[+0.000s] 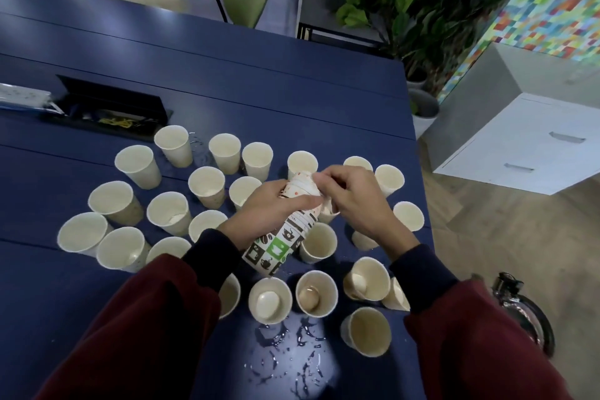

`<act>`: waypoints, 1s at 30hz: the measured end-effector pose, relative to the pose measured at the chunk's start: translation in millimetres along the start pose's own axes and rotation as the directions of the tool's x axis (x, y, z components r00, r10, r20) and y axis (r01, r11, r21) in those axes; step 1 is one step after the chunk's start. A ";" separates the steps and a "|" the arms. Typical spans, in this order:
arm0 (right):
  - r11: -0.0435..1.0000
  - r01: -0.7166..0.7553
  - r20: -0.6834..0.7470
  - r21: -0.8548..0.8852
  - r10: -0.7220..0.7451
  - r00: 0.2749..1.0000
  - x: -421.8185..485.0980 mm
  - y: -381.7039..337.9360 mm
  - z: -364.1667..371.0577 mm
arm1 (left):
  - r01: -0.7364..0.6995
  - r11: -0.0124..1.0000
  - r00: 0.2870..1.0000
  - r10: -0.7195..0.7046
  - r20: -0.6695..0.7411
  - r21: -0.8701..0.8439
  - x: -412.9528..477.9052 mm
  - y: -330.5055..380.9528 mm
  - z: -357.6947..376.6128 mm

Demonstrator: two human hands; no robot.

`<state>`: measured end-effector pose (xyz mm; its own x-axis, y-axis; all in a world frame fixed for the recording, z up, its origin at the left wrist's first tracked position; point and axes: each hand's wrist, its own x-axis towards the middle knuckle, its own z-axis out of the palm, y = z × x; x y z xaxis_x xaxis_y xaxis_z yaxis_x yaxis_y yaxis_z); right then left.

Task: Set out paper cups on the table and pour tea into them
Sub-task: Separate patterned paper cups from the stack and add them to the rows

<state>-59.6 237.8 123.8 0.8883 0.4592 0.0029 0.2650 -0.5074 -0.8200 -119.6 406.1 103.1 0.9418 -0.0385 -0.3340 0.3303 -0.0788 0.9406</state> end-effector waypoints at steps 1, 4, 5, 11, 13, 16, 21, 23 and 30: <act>1.000 -0.002 -0.013 -0.011 0.002 1.000 7.1 -6.5 7.5 | 0.007 1.000 1.000 -0.007 -0.009 0.005 -0.4 -0.3 -10.8; 1.000 -0.026 -0.041 -0.003 0.026 0.999 31.0 -27.8 30.2 | -0.018 0.999 1.000 0.019 -0.021 0.041 0.7 2.3 -50.0; 0.999 -0.040 -0.033 0.035 0.041 0.999 39.4 -35.7 38.1 | -0.018 0.999 1.000 0.019 -0.024 0.047 1.1 2.8 -64.9; 0.948 -0.138 0.099 0.287 0.115 0.988 75.0 -74.4 67.8 | -0.013 0.999 0.999 0.014 0.050 -0.033 7.9 7.7 -126.8; 0.947 -0.156 0.118 0.281 0.127 0.985 86.6 -84.5 78.1 | -0.012 0.999 0.999 0.013 0.047 -0.031 13.2 8.1 -145.1; 0.946 -0.194 0.081 0.261 0.178 0.981 102.1 -90.0 92.6 | 0.002 1.000 0.999 -0.002 0.044 -0.008 25.0 4.5 -165.6; 0.957 -0.169 -0.292 0.238 0.236 0.927 135.0 -72.3 95.9 | 0.060 0.998 0.998 -0.060 0.027 -0.002 42.4 -10.5 -186.5; 0.979 -0.160 -0.377 0.126 0.197 0.905 150.0 -56.6 91.6 | 0.078 0.996 0.997 -0.078 0.019 -0.045 48.1 -18.6 -192.7; 0.836 -0.297 -0.200 -0.462 0.228 0.953 183.9 9.2 108.4 | 0.161 0.980 0.987 -0.161 0.008 -0.113 63.3 -28.6 -202.4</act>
<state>65.6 396.6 54.7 0.9820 0.1758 -0.0694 0.1308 -0.8970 -0.4221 -56.8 607.5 67.5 0.8756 -0.0332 -0.4819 0.4828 0.0291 0.8752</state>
